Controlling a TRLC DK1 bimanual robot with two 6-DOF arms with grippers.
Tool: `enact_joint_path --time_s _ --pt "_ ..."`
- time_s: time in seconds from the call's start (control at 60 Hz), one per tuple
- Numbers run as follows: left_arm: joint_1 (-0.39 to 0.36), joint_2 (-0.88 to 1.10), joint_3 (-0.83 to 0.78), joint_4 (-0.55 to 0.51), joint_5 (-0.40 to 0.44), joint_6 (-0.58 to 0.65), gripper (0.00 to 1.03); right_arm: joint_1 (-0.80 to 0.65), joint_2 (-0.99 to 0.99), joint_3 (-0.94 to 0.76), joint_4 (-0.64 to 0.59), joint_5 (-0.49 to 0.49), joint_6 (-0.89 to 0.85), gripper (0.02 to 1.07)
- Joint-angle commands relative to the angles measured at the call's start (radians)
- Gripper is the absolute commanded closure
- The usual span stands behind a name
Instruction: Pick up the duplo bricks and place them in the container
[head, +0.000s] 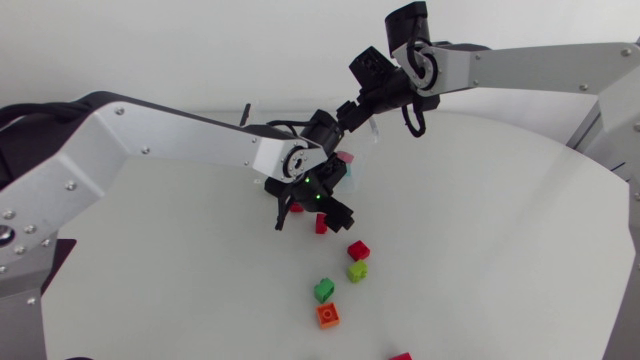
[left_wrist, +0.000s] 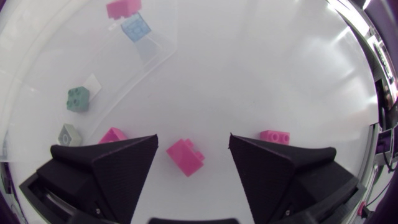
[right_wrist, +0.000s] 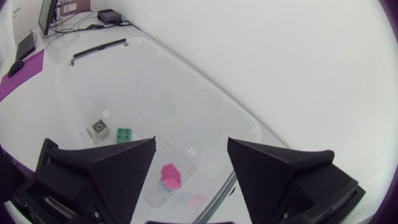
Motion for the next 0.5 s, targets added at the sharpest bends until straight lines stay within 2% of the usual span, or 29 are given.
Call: enact_joint_path --time_s 0.0,0.233,0.45,0.483 --pt "-0.011 0.039 0.066 -0.051 -0.011 -0.087 0.28 -0.01 -0.059 -0.069 0.027 0.005 0.034 0.06" --pt "-0.026 0.052 0.091 -0.151 -0.062 -0.193 0.28 -0.018 -0.199 -0.25 0.087 0.004 0.047 0.06" --pt "-0.008 0.088 0.117 -0.174 -0.074 -0.231 0.28 -0.024 -0.297 -0.397 0.139 -0.002 0.045 0.06" --pt "-0.008 0.101 0.128 -0.181 -0.074 -0.24 0.31 -0.025 -0.312 -0.42 0.145 -0.004 0.045 0.06"
